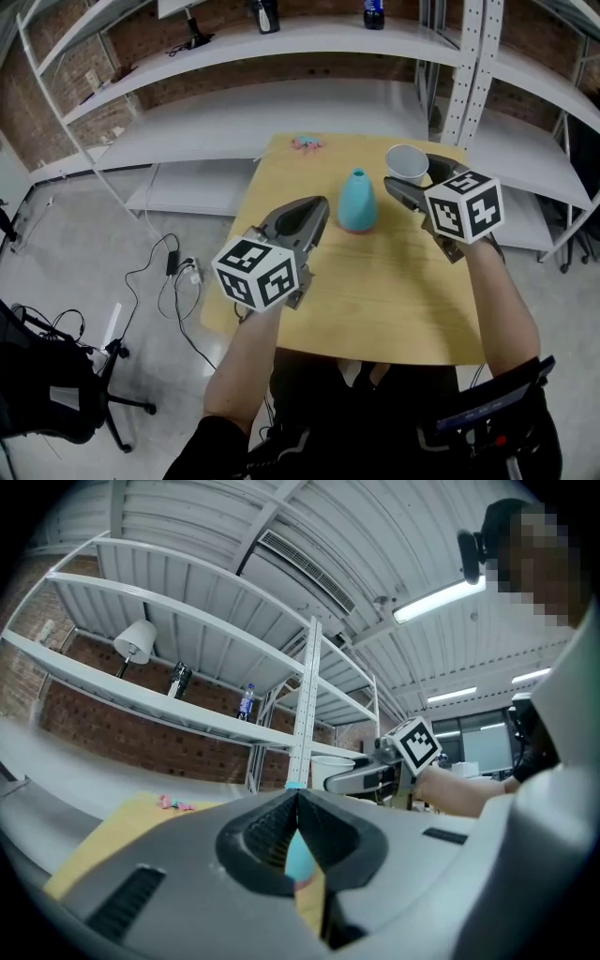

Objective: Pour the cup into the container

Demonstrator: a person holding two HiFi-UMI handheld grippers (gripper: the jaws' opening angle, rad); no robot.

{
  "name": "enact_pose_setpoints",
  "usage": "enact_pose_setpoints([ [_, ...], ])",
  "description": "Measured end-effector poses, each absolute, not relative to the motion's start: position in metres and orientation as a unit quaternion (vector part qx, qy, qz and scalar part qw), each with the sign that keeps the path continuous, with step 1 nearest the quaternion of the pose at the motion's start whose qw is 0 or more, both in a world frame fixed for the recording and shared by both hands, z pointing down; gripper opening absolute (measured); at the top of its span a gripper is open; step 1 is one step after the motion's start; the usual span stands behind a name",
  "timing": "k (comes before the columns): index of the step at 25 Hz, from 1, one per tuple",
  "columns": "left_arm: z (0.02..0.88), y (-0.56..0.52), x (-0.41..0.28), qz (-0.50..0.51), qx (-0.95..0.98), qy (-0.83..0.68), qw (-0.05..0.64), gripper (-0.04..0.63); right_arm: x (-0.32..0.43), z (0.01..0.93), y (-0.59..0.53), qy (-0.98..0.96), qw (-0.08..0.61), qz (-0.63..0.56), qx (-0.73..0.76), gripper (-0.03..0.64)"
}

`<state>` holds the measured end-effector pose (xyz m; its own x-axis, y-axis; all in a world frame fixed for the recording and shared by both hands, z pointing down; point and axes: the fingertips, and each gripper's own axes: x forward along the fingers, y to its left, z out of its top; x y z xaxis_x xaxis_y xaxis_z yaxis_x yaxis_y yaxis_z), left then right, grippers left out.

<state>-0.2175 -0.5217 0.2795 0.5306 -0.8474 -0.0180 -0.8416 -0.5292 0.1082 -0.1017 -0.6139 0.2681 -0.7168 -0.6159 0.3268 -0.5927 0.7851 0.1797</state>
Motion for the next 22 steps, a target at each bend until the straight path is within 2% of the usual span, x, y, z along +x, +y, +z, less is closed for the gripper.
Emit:
enact_pose_setpoints([
  [9,0.282,-0.532,-0.221,-0.002,0.874,-0.484,0.035,-0.002,-0.130,0.263,-0.614,-0.897,0.280,-0.129,0.317,0.318],
  [22,0.289,-0.541,-0.180,0.034,0.890,-0.454,0.019,-0.002,-0.136,0.267,-0.618,-0.842,0.370,-0.225,0.320,0.318],
])
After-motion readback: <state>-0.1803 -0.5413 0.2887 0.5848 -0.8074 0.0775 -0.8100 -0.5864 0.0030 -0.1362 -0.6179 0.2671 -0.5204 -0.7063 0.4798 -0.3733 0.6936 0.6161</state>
